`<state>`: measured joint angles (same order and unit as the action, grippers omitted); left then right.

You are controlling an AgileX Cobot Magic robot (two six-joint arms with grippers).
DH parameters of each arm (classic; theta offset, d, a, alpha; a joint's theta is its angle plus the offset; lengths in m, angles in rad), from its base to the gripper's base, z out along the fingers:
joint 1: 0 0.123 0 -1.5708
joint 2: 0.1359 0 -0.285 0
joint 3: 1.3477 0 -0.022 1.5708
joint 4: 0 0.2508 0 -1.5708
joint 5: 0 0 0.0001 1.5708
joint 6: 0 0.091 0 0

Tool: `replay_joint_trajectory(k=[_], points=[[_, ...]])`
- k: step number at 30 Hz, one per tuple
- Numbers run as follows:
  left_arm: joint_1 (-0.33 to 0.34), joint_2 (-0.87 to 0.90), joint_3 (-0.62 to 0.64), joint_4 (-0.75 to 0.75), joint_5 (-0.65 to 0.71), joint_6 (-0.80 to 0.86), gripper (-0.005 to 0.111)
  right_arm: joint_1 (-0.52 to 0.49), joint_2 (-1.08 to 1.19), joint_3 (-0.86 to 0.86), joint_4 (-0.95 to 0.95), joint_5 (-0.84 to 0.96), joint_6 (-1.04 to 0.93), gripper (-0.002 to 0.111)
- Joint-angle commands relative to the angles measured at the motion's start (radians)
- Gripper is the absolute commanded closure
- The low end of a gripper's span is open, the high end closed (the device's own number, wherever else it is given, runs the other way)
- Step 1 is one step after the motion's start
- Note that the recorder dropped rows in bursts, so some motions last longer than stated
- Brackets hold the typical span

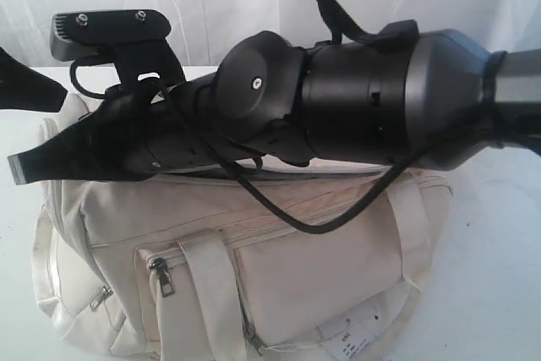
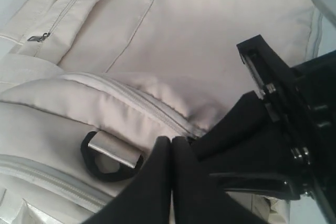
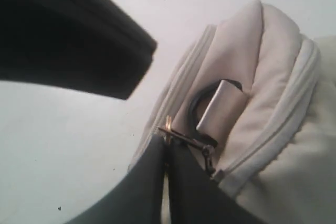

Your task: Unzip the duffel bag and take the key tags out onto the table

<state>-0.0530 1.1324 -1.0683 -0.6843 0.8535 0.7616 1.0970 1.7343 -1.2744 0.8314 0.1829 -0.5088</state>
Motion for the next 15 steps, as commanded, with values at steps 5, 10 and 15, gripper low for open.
replay_joint_trajectory(k=[5,10,15], points=[[-0.001,-0.067,0.01,0.015,0.003,-0.026,0.107,-0.022,0.057,-0.014,0.009,-0.124,0.033,0.108],[-0.001,-0.068,0.01,0.019,0.003,-0.028,0.107,-0.027,0.092,-0.075,0.009,-0.169,0.042,0.108],[-0.001,-0.068,0.01,0.019,0.003,-0.028,0.107,-0.038,0.094,-0.111,0.009,-0.137,0.05,0.108]])
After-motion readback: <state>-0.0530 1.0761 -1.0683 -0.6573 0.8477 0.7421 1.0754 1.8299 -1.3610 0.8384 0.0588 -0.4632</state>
